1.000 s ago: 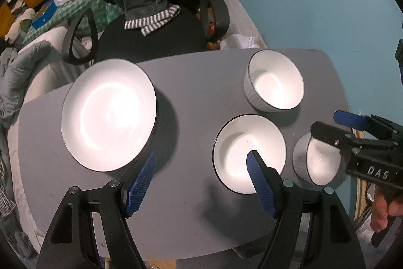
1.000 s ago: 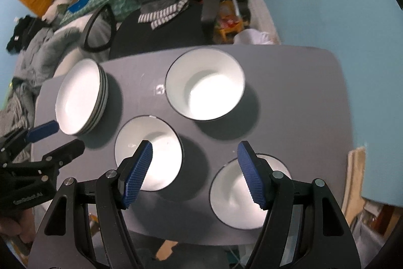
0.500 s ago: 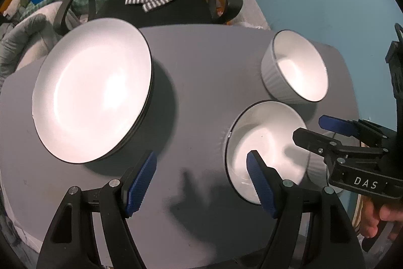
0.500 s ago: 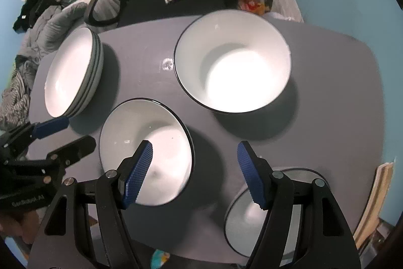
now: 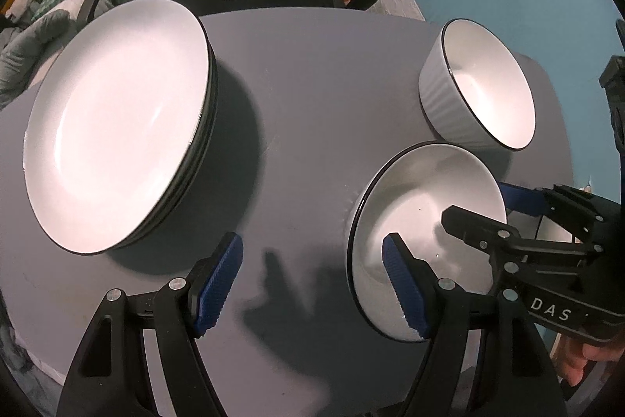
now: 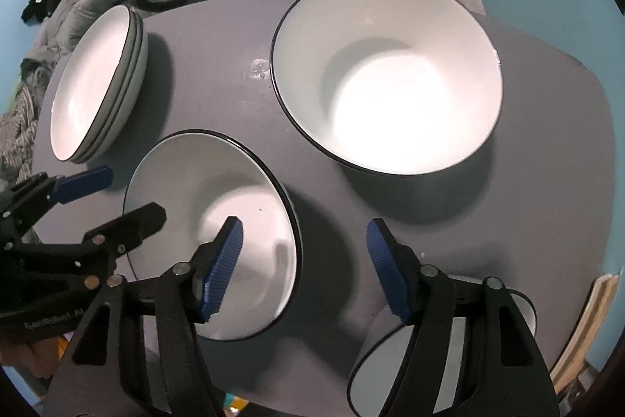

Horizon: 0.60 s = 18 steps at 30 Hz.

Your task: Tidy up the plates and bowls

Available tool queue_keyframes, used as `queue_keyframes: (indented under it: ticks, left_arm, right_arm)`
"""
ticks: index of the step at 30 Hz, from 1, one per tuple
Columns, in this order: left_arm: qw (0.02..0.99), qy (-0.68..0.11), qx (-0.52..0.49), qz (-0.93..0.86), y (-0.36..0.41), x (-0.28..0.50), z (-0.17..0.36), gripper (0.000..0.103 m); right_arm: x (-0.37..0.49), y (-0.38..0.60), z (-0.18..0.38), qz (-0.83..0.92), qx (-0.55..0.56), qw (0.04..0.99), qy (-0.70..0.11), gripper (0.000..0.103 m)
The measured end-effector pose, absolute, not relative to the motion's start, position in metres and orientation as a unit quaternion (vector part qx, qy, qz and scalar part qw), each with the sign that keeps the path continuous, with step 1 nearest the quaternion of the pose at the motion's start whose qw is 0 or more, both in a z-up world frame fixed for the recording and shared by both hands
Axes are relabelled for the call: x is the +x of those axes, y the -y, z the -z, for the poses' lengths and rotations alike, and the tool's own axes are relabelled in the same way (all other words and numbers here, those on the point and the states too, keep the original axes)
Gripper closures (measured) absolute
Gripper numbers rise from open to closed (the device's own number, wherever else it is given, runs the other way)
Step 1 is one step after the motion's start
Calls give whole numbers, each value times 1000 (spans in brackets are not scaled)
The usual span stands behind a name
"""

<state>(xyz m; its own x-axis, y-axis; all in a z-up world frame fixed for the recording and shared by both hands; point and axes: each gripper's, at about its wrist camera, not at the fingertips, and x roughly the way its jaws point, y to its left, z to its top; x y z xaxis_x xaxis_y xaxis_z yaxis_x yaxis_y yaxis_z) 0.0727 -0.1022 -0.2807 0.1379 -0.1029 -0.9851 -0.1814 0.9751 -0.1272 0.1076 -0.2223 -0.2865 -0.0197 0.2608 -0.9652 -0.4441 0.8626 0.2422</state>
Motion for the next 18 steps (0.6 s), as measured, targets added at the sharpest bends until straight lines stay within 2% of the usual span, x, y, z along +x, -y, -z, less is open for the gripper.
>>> queue_keyframes:
  ticks: [2,4,7,9,14,18]
  left_arm:
    - [743,-660,-111,-28,102,74,285,28]
    - [739,-663,-115,-30,101,74,288,28]
    - [737,-664,-124,-31,99,73,288,28]
    - [736,-664,-127,-29,98,71,288,30]
    - [720,-679,-141,-27,95,71,300,53]
    - [714,-683,-152,-22,92,69,305,65]
  right_arm:
    - [109,221,289,-258,-67,693,-670,46]
    - [110,220,293,-261,-71,689,-672,55]
    - [114,220,296,-265,-74,684,-676,58]
    - [113,222,297,-267,-74,683,-676,65]
    - [110,226,300,-271,-74,676,-682,74]
    - [109,229,299,-275,-70,674,-682,77]
